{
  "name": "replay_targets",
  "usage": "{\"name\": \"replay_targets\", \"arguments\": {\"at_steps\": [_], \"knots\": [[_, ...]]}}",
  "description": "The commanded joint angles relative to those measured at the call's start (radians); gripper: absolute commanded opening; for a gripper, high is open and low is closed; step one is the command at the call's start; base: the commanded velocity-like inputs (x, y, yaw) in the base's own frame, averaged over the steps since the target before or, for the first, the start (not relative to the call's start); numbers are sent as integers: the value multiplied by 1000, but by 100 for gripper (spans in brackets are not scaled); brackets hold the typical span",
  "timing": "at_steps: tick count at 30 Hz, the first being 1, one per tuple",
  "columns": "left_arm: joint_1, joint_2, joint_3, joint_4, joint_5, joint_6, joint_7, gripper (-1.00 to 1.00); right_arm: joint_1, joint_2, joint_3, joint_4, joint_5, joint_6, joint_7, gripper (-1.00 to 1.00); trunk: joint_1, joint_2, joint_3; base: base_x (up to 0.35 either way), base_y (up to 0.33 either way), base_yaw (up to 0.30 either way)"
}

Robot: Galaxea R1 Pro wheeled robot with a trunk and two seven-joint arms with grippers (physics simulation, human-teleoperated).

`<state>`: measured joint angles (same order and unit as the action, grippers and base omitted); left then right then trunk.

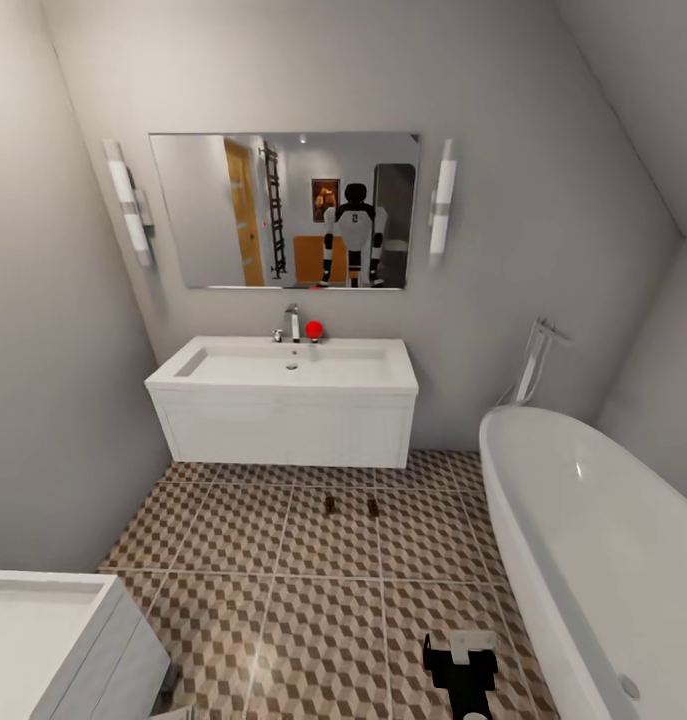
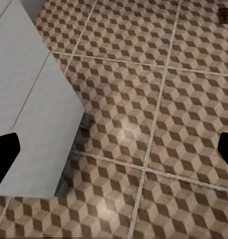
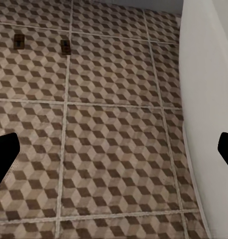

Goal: Take the four mousetraps from the cabinet in the bathroom and place them on the bathroom floor. Make sure all four end up on the same floor surface, and ensure that at least two of them are either under or directly next to the same bathroom sink.

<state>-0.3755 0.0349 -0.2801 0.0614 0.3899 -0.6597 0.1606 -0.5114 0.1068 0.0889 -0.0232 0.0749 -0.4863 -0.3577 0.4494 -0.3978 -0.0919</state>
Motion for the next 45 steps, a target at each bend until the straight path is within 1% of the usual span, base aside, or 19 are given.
{"name": "replay_targets", "arguments": {"at_steps": [1,12,19,22,26,28,32,33,37,45], "knots": [[-2,-1,-8,3,2,-4,5,100,-1,0,6,1,8,2,-10,100,1,-2,-3,0,0,257],[-2,-1,-9,4,1,-3,5,100,-1,-2,6,0,8,2,-11,100,1,-2,-9,0,0,271],[-2,-1,-8,4,3,-3,5,100,-1,-9,5,1,9,2,-12,100,1,-2,-13,0,0,268],[-2,-1,-8,4,3,-3,5,100,-1,-16,5,2,10,1,-11,100,1,-2,-14,0,0,221],[-2,0,-8,4,4,-3,5,100,-1,-36,6,3,11,-1,-7,100,1,-2,-15,0,0,168],[-2,0,-8,3,4,-3,5,100,-1,-49,6,3,11,-14,12,100,1,-2,-15,0,0,145],[-2,0,-8,3,4,-3,5,100,-1,-56,6,4,12,-38,55,100,1,-2,-15,0,0,139],[-2,1,-8,3,4,-3,5,100,-1,-58,6,4,13,-49,80,100,1,-2,-15,0,0,136],[-2,1,-8,3,4,-3,5,100,-1,-61,6,5,14,-64,129,100,1,-2,-15,0,0,132],[-2,2,-8,3,4,-3,5,100,-1,-80,7,5,14,-72,169,100,1,-2,-15,0,0,55]]}}
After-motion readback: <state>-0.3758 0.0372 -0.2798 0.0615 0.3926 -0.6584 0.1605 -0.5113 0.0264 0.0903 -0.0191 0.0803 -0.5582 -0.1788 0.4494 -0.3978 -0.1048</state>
